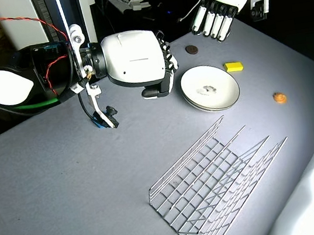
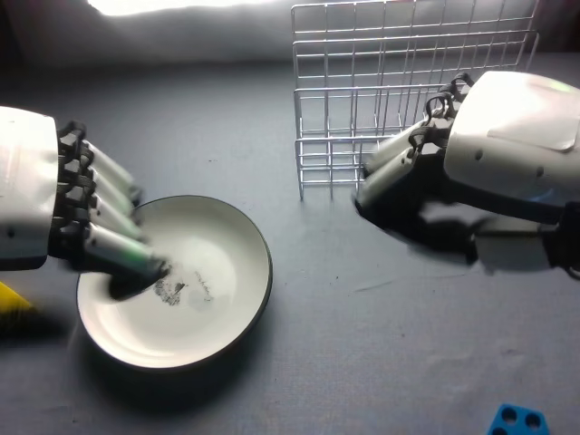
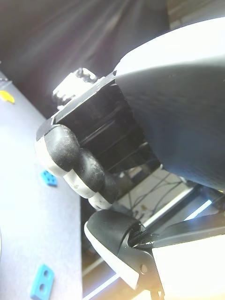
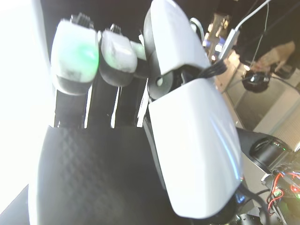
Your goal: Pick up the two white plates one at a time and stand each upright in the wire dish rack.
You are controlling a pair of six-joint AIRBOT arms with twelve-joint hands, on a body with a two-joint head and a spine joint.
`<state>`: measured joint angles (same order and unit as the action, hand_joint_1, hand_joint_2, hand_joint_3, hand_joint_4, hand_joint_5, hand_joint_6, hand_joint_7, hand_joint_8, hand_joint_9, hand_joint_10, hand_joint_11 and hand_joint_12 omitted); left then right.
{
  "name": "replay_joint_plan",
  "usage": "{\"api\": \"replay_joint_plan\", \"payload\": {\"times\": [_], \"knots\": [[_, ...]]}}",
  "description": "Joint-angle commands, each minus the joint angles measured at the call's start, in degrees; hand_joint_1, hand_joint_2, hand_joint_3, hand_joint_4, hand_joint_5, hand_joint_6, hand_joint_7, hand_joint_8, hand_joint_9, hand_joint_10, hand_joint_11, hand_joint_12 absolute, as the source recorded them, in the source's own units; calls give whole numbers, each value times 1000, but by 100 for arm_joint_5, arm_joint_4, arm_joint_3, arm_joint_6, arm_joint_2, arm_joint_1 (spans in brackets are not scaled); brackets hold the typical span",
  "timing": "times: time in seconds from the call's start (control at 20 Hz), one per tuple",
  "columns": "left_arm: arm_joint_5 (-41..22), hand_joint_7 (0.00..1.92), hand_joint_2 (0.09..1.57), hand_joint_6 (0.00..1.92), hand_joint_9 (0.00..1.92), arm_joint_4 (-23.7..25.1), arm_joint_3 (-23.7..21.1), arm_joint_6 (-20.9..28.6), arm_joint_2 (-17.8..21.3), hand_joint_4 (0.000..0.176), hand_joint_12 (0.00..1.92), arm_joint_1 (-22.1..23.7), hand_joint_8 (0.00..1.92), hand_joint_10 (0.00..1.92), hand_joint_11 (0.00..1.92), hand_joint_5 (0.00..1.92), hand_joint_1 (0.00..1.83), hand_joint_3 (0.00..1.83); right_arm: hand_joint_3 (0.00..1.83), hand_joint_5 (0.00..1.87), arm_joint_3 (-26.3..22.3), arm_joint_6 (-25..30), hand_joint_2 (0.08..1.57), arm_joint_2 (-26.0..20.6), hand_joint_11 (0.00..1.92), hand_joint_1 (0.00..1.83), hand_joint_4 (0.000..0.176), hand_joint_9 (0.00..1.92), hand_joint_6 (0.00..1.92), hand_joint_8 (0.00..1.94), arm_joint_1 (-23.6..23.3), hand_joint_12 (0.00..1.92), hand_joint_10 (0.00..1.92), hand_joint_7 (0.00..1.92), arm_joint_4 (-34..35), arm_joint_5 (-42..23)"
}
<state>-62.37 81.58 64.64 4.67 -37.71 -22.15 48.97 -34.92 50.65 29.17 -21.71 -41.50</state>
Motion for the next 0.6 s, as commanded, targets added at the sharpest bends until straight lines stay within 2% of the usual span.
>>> {"api": "replay_joint_plan", "payload": {"times": [0.0,0.1,0.25,0.45,0.55], "knots": [[-308,0,977,0,0,-506,30,30,40,0,0,44,0,0,0,0,0,43,21,20,-13,5,1240,-12,0,0,0,0,0,0,-27,0,0,0,112,-619],[-310,0,989,0,0,-506,53,67,39,0,0,43,0,0,0,0,0,43,0,1,-9,5,1179,-12,0,0,0,0,0,0,-17,0,0,0,99,-593],[-310,0,992,0,0,-457,86,178,44,0,0,51,0,0,0,0,0,40,0,0,-10,-6,1173,-15,0,0,0,0,0,0,-18,0,0,0,76,-593],[-357,0,994,0,0,-99,176,201,57,0,0,129,0,0,0,0,0,36,0,0,-10,-125,1172,-14,0,0,0,0,0,0,-7,0,0,0,64,-580],[-366,0,995,0,0,123,215,201,58,0,0,130,0,0,0,0,0,33,0,0,-10,-206,1152,-12,0,101,0,0,0,0,24,0,0,0,64,-580]]}}
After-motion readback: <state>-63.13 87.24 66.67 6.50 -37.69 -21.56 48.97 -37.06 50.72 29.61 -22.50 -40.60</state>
